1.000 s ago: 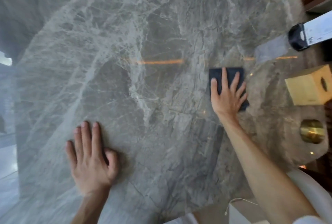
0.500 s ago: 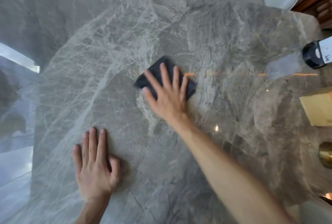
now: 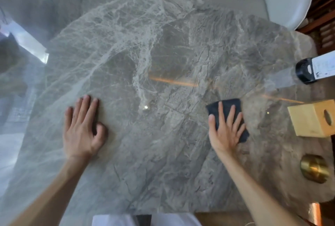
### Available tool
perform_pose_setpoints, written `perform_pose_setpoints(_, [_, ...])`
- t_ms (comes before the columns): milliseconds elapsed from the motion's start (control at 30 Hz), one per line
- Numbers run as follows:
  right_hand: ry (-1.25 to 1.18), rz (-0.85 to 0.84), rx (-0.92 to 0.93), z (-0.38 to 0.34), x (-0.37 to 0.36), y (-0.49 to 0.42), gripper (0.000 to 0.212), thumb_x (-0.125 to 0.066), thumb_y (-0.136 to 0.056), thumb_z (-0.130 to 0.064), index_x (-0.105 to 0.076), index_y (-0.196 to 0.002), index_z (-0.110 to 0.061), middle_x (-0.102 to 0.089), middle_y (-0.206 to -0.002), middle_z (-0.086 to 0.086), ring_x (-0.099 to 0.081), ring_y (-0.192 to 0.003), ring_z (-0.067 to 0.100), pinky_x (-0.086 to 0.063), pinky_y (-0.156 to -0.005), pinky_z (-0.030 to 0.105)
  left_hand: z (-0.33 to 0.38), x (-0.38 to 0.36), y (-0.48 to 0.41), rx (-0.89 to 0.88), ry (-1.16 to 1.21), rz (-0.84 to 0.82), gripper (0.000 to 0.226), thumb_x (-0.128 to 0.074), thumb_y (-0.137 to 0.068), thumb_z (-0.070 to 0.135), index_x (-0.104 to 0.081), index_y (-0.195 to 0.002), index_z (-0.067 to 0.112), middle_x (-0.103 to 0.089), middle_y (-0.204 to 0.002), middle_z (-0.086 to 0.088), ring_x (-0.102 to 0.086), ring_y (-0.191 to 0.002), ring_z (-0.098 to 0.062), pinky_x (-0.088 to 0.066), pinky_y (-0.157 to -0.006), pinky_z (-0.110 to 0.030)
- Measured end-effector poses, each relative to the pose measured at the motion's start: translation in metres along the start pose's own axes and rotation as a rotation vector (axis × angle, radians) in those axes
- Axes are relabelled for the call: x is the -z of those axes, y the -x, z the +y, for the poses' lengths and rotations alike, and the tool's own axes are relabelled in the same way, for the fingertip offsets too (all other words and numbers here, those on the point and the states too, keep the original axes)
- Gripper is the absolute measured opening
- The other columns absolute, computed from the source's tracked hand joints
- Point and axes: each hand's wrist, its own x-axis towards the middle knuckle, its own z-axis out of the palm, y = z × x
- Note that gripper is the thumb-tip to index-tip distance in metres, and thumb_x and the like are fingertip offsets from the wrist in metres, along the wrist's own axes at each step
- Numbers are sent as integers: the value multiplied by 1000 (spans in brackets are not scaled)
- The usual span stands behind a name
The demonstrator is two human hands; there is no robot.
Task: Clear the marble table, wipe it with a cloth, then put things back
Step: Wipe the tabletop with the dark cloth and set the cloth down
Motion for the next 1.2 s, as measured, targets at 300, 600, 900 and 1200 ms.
perform_pose_setpoints(300, [128, -10, 775, -24, -34, 133, 64, -37, -90, -65, -22, -149, -44, -15, -162, 5, -7, -150, 35, -13, -117, 61, -7, 5, 41, 164, 216, 355, 73, -45, -77, 15, -31, -149, 12, -28, -157, -9, -19, -149, -20, -1, -123, -40])
perform_pose_setpoints(600, [130, -57, 1359, -31, -58, 197, 62, -49, -91, -52, -26, -148, -44, -25, -159, 2, -17, -148, 35, -21, -115, 62, -24, -20, 197, 617, 204, 242, 60, -31, -91, 23, -31, -147, 1, -19, -158, -22, -7, -149, -36, -8, -123, -45])
perform_pose_setpoints(900, [-196, -1219, 1318, -79, -51, 287, 39, -48, -98, -39, -49, -137, -36, -61, -133, -11, -57, -117, 7, -44, -104, 35, -2, 43, 270, 809, 719, 403, 53, -35, -103, 23, -18, -153, 22, -12, -162, 8, -8, -148, -1, -9, -121, -28])
perform_pose_setpoints(1200, [-850, -2114, -133, -175, 55, 331, 86, -37, -84, -76, -51, -139, -11, -47, -146, 19, -45, -134, 37, -24, -118, 52, 14, 187, 364, 1197, 879, 380, 39, -43, -97, 44, -57, -126, 23, -57, -137, -3, -52, -126, -20, -35, -114, -43])
